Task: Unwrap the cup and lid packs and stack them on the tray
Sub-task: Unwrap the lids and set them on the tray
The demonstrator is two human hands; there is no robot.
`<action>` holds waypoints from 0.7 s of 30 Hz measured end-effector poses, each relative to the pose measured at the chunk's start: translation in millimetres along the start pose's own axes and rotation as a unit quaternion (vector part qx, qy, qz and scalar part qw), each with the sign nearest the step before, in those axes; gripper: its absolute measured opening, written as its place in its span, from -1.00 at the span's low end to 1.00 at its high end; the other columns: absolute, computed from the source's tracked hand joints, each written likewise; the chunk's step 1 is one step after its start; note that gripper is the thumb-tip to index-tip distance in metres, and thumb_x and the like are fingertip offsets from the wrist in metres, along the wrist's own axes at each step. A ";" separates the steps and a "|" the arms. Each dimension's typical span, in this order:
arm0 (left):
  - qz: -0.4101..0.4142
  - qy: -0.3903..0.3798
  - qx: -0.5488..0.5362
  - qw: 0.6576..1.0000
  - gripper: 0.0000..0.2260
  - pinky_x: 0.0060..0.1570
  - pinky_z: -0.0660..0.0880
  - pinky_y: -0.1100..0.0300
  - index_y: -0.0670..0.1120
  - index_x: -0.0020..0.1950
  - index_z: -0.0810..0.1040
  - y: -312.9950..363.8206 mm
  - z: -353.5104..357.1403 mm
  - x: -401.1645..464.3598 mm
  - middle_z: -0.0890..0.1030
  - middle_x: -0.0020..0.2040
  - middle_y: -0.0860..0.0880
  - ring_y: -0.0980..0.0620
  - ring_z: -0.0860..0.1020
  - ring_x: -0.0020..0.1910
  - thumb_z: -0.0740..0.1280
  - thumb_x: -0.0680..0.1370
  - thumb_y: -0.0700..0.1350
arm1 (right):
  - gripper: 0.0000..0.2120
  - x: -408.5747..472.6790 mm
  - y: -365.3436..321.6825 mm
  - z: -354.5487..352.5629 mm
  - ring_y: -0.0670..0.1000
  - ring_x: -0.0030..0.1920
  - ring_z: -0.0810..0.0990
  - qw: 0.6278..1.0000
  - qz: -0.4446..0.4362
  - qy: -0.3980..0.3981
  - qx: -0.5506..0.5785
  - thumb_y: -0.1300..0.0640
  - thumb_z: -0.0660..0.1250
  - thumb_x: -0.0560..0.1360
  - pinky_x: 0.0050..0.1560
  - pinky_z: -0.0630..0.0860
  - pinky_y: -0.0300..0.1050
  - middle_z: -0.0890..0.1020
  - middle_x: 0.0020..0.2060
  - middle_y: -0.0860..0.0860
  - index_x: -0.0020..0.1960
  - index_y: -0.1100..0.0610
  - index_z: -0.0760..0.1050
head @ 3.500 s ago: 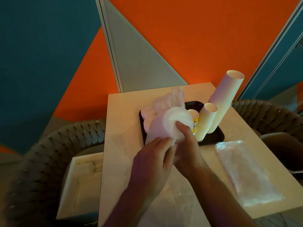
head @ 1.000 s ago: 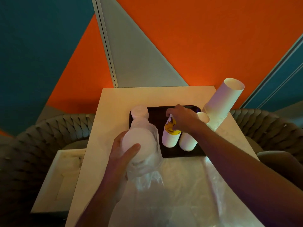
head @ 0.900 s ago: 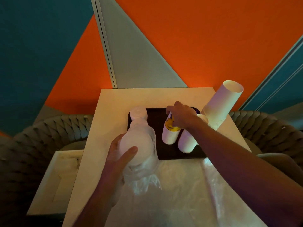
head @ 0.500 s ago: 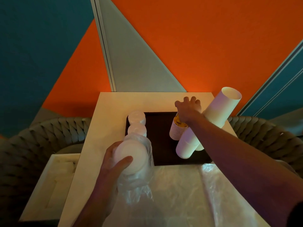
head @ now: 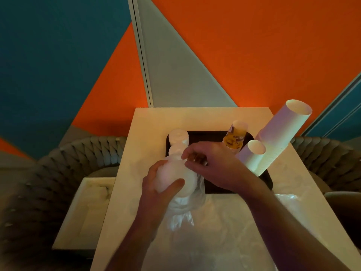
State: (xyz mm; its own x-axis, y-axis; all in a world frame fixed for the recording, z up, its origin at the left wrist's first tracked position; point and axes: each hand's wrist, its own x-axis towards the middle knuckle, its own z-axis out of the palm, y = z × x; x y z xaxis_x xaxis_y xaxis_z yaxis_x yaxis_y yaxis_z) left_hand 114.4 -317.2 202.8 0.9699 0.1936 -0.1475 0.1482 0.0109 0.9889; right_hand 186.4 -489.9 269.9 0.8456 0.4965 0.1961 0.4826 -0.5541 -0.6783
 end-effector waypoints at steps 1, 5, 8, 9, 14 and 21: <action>-0.001 -0.001 0.004 1.000 -0.50 -0.01 0.56 0.21 0.47 0.13 0.45 0.2 -0.9 0.0 0.47 0.31 0.11 0.10 0.50 0.24 0.51 0.27 0.14 | -0.89 -1.4 0.8 4.0 -0.11 -0.12 0.62 1.000 0.001 0.007 0.000 0.23 0.46 0.52 -0.15 0.47 -0.40 0.63 -0.18 -0.16 0.02 0.09 0.67; -0.008 -0.008 0.002 1.000 -0.42 0.12 0.61 -0.02 0.43 0.17 0.46 -0.2 -8.7 -4.0 0.47 0.32 0.06 0.02 0.51 0.25 0.51 0.17 0.24 | -0.92 -4.2 -0.9 13.8 -0.16 -0.13 0.63 1.000 0.000 0.018 -0.001 0.25 0.45 0.52 -0.14 0.48 -0.40 0.66 -0.20 -0.17 -0.02 0.11 0.66; -0.010 -0.013 -0.004 1.000 -0.41 0.12 0.61 0.00 0.42 0.18 0.46 0.4 -14.9 -7.4 0.47 0.32 0.07 0.02 0.51 0.25 0.50 0.18 0.27 | -0.93 -7.1 -6.8 19.5 -0.17 -0.17 0.62 1.000 -0.005 0.017 -0.010 0.27 0.42 0.53 -0.16 0.48 -0.40 0.65 -0.21 -0.16 -0.02 0.13 0.63; -0.012 -0.015 -0.008 1.000 -0.42 0.10 0.61 0.03 0.42 0.18 0.45 0.6 -16.8 -8.7 0.47 0.32 0.08 0.04 0.52 0.25 0.50 0.18 0.27 | -0.93 -8.2 -9.5 20.9 -0.18 -0.18 0.62 1.000 -0.006 0.019 -0.010 0.27 0.41 0.54 -0.18 0.46 -0.41 0.63 -0.23 -0.18 -0.03 0.13 0.61; -0.037 -0.027 -0.038 0.998 -0.51 -0.14 0.59 0.26 0.37 0.16 0.45 4.2 -28.1 -14.8 0.51 0.25 0.11 0.07 0.55 0.18 0.57 0.31 0.21 | -0.88 -15.8 -19.9 28.5 -0.06 -0.30 0.58 0.998 0.045 0.030 0.040 0.22 0.34 0.57 -0.31 0.48 -0.20 0.61 -0.33 -0.10 -0.07 0.01 0.48; -0.068 -0.075 -0.074 0.992 -0.52 -0.04 0.63 0.15 0.37 0.11 0.49 3.0 -49.5 -15.6 0.57 0.17 0.12 0.09 0.60 0.11 0.58 0.27 0.28 | -0.81 -24.2 -25.9 45.4 -0.05 -0.10 0.70 0.967 0.147 0.000 0.208 0.20 0.50 0.50 -0.09 0.65 -0.11 0.71 -0.12 -0.01 0.10 0.04 0.64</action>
State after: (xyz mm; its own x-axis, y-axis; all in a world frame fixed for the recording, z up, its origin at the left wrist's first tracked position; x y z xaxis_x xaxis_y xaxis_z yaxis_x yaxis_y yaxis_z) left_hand 90.1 -271.6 209.0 0.9624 0.0329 -0.2697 0.2603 0.1724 0.9500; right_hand 143.1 -457.2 250.7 0.9324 0.3581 -0.0486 0.0880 -0.3554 -0.9306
